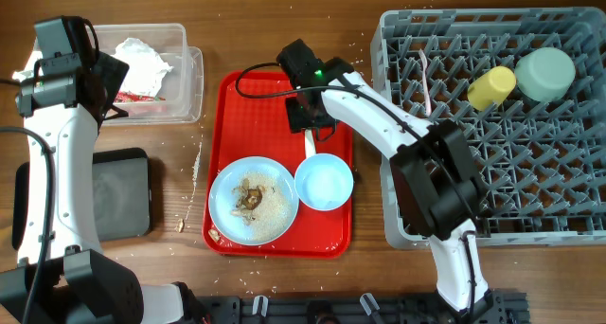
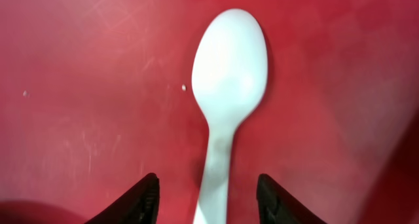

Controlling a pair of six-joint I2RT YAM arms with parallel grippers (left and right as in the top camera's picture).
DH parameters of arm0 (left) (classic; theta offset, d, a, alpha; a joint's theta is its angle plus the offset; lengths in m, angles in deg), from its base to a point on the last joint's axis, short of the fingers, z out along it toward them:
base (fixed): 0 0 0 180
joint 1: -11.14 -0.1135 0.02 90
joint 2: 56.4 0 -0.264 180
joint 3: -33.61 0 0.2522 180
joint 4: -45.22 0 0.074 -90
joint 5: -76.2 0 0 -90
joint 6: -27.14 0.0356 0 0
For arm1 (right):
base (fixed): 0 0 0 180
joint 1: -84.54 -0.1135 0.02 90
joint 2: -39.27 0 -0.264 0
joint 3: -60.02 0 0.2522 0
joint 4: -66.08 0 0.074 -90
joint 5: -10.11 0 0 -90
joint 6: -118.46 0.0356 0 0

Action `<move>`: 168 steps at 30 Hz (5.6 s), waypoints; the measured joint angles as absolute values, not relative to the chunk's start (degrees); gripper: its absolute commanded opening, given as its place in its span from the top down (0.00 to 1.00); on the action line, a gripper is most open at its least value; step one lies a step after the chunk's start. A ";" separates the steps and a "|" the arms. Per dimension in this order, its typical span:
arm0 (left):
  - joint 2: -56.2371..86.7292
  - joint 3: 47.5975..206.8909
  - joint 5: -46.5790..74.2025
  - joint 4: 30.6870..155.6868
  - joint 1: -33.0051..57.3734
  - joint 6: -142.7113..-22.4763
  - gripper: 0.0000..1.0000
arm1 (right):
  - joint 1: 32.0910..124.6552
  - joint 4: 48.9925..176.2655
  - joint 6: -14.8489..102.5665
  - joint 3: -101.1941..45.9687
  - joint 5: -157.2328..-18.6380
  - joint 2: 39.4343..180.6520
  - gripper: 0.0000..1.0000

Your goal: Sort waste into correct bins and load items into the dishwasher rack

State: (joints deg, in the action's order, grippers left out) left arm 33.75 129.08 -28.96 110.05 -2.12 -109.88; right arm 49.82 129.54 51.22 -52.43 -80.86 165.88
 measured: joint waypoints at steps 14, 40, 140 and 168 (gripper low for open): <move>33.75 129.08 -28.94 110.25 -2.12 -109.88 0.00 | 47.57 131.63 55.27 -54.03 -74.92 169.20 0.96; 33.75 129.08 -19.28 112.30 -2.14 -108.57 0.00 | 81.23 146.65 32.06 -63.58 -82.44 153.37 0.00; 34.49 130.26 -27.67 115.99 -3.50 -108.05 0.00 | 126.19 143.83 30.00 -29.83 -126.96 133.90 0.77; 35.89 130.26 0.28 122.05 22.93 -97.53 0.53 | 84.13 120.68 57.65 -30.95 -93.65 120.46 0.00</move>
